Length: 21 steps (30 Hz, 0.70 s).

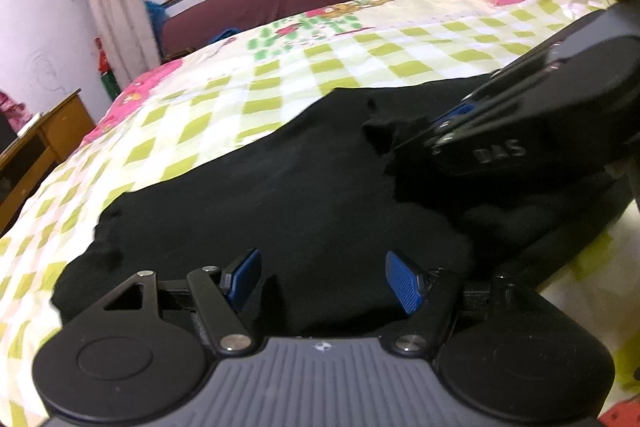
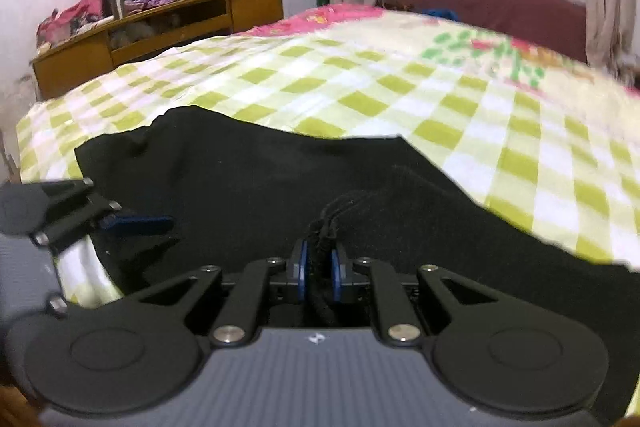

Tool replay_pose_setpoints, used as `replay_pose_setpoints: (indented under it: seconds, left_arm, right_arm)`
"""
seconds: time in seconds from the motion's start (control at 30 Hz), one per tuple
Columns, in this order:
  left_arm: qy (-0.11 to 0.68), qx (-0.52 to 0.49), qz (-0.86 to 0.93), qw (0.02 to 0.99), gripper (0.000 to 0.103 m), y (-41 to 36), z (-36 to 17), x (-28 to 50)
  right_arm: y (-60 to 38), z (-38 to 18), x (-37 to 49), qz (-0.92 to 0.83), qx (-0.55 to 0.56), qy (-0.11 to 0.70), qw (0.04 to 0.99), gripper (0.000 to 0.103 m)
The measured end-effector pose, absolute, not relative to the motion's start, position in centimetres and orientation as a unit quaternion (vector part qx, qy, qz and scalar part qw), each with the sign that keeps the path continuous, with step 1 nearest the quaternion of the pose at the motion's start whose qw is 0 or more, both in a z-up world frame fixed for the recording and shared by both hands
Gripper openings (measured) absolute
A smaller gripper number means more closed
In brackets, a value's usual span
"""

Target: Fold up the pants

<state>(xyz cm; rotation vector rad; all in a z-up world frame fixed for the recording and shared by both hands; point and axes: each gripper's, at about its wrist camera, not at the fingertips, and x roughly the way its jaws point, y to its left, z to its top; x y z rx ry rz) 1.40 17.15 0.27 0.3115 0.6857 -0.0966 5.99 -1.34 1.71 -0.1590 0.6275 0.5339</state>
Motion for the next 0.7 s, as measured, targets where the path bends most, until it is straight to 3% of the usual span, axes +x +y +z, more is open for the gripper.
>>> replay_pose_setpoints:
  seconds: [0.17,0.23,0.3,0.4,0.5,0.7]
  left_arm:
    - [0.332,0.123,0.038,0.934,0.082,21.3,1.1,0.7]
    - [0.330,0.095,0.080,0.936,0.082,23.5,1.5,-0.2]
    - [0.329,0.060,0.125,0.934,0.089,25.7,1.7,-1.2]
    - [0.344,0.008,0.156,0.926,0.090,28.2,1.0,-1.4]
    - [0.341,-0.005,0.161,0.926,0.090,28.4,0.6,-0.7]
    - [0.332,-0.009,0.160,0.930,0.090,28.5,0.3,0.2]
  right_arm:
    - [-0.3,-1.2,7.1,0.254,-0.106,0.344,0.898,0.015]
    - [-0.3,-0.9,6.9,0.256,-0.100,0.339,0.900,0.021]
    - [-0.2,-0.8,6.6,0.261,-0.105,0.336,0.899,0.024]
    - [0.2,-1.1,6.4,0.260,-0.114,0.335,0.898,0.025]
    - [0.5,-1.0,6.5,0.258,-0.116,0.339,0.897,0.025]
    - [1.0,-0.9,6.4,0.248,-0.125,0.329,0.902,0.015]
